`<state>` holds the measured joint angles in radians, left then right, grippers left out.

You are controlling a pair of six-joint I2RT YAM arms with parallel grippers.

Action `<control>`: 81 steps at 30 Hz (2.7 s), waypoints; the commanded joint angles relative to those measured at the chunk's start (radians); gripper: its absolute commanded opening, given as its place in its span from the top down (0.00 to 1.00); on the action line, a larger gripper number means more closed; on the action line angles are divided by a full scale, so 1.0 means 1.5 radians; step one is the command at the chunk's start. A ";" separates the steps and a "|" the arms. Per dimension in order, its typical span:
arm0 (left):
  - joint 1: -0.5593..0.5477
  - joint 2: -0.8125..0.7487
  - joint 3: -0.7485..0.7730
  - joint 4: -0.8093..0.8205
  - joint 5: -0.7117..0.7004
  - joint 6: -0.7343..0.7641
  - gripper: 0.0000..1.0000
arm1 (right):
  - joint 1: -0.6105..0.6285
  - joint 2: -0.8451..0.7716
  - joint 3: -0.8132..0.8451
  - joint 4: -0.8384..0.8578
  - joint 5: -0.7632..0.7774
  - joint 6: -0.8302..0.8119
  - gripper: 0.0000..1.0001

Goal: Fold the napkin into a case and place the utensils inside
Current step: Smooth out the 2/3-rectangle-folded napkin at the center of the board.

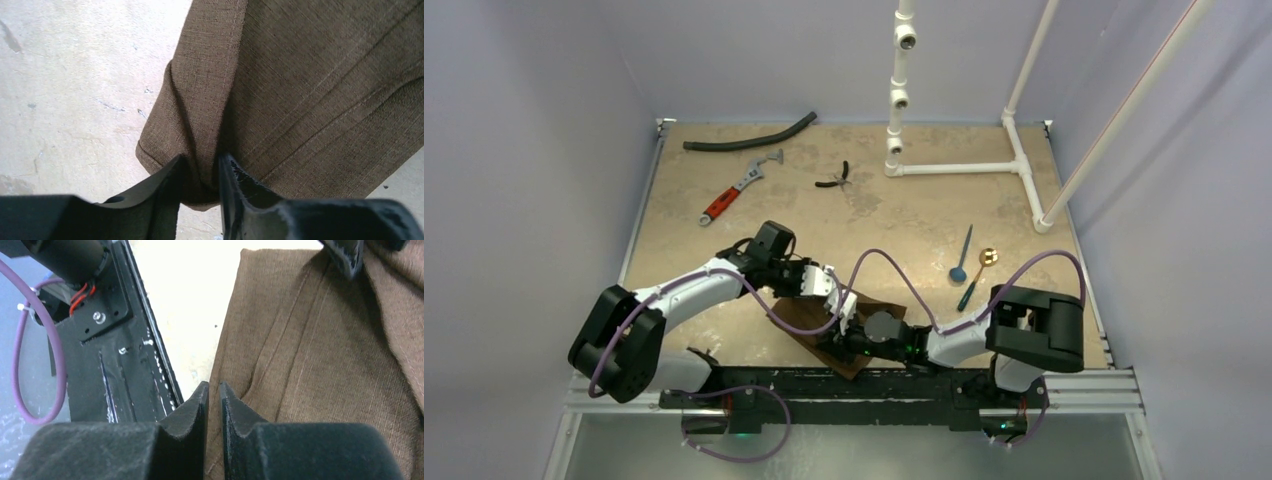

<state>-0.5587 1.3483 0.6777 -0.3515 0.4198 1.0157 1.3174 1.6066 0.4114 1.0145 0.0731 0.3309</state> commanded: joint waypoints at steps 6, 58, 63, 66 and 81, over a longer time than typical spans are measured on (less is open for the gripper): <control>-0.001 -0.018 0.001 0.016 -0.001 0.005 0.99 | 0.003 0.037 0.053 -0.165 -0.065 0.000 0.96; 0.026 -0.112 -0.119 0.040 -0.008 0.195 1.00 | -0.093 -0.043 0.005 -0.217 -0.067 -0.006 1.00; 0.026 -0.109 -0.126 0.066 -0.016 0.214 1.00 | -0.117 0.016 0.042 -0.230 -0.035 -0.023 1.00; 0.026 -0.108 -0.126 0.069 -0.028 0.219 1.00 | -0.128 0.018 0.026 -0.204 -0.041 -0.003 1.00; 0.030 -0.168 -0.163 0.069 -0.034 0.182 1.00 | -0.237 -0.388 -0.023 -0.267 -0.132 0.084 0.55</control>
<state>-0.5171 1.1244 0.4656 -0.2581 0.3374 1.3022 1.0416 1.1492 0.3355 0.6590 -0.1150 0.3943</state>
